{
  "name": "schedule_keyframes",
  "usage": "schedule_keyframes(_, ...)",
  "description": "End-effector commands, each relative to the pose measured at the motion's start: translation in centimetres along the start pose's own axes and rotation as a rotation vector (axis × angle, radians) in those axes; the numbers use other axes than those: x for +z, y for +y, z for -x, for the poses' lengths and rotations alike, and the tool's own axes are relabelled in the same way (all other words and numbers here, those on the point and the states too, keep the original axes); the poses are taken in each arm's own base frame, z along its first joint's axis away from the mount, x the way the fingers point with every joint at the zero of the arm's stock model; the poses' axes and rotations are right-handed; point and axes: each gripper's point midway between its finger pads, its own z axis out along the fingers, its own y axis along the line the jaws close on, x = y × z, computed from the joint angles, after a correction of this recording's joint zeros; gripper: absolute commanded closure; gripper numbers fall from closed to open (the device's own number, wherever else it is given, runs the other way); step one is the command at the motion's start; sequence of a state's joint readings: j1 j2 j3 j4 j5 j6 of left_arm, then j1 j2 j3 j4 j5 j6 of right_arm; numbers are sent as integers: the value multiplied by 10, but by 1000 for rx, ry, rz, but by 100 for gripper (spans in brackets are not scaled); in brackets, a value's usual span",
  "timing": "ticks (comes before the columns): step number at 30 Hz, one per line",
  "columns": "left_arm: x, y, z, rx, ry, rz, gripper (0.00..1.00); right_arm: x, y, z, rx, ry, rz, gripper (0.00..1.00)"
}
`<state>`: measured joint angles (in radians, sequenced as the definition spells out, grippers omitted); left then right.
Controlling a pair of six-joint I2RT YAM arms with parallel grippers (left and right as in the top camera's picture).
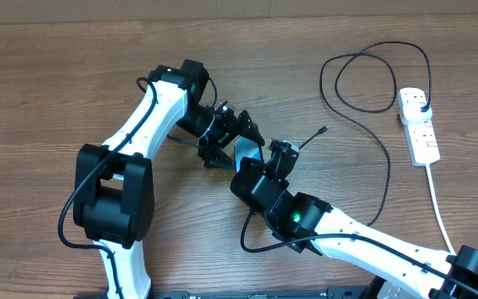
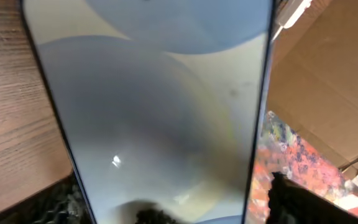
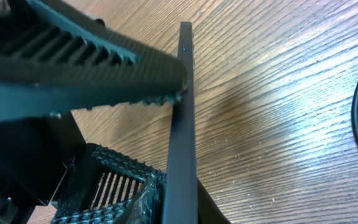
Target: Plug charger to phone and switch on socket
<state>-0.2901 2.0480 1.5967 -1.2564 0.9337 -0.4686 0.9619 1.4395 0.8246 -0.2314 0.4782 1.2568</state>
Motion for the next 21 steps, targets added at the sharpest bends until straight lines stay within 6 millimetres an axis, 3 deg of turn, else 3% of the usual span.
schedule_keyframes(1,-5,-12,0,33,1,-40,0,0,3,5,6,-21,5,87)
schedule_keyframes(6,-9,-9,3,44,-13,-36,0,1,-3,12,15,-32,-14,89)
schedule_keyframes(12,-31,4,11,43,-41,-58,0,-9,-12,30,33,-50,-42,96)
schedule_keyframes(21,-83,40,2,61,-44,-106,0,-45,9,53,80,-84,65,96)
